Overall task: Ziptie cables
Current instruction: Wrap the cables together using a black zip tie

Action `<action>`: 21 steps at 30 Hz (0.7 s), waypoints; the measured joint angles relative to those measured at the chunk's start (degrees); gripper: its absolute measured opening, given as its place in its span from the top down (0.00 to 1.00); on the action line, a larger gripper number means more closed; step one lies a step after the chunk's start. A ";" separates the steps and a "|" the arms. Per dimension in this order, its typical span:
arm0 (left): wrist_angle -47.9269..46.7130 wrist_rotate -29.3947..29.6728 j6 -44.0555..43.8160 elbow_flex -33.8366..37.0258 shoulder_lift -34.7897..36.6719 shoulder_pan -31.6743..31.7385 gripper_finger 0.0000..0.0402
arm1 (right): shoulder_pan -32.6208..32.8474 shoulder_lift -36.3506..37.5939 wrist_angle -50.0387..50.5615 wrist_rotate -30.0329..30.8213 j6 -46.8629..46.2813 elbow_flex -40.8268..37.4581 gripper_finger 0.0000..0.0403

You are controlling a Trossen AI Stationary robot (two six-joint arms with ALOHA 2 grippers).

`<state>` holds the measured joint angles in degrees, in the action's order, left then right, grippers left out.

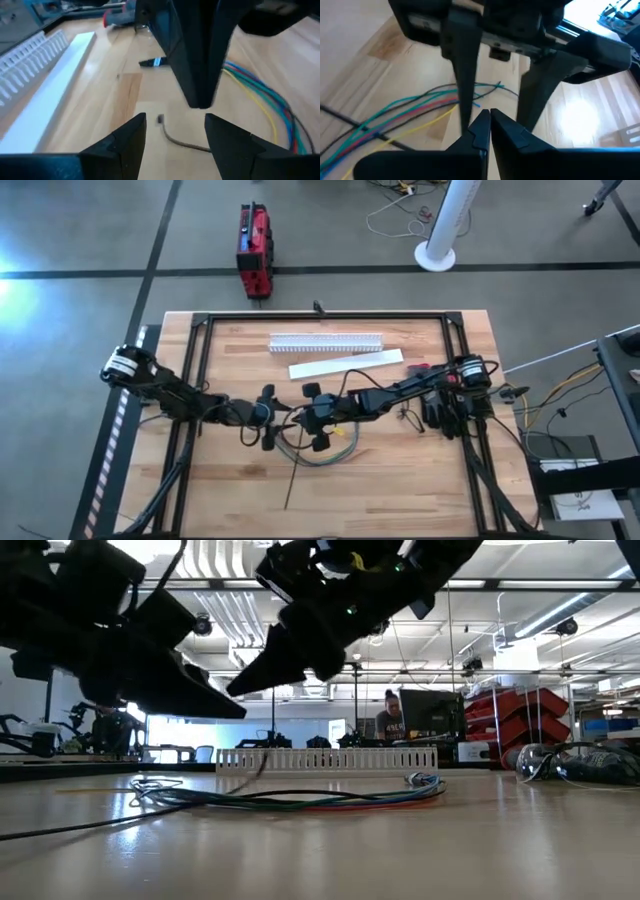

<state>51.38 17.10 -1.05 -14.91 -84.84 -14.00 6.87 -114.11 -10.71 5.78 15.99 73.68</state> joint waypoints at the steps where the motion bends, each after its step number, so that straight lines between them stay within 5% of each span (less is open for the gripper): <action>1: 0.29 -0.13 0.83 -0.57 -0.53 0.20 0.54 | 0.00 0.00 0.07 0.23 -0.66 0.10 1.00; 14: 0.59 -5.27 -0.73 -1.54 -6.85 4.75 0.58 | 3.92 5.54 10.51 7.20 -6.52 -0.16 1.00; 21: 0.47 -6.18 -2.45 -5.16 -12.64 6.03 0.51 | 11.23 9.11 12.67 19.20 -7.83 -0.10 1.00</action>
<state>51.85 10.93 -3.50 -20.08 -97.48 -7.97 18.10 -105.00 1.96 24.98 8.16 73.58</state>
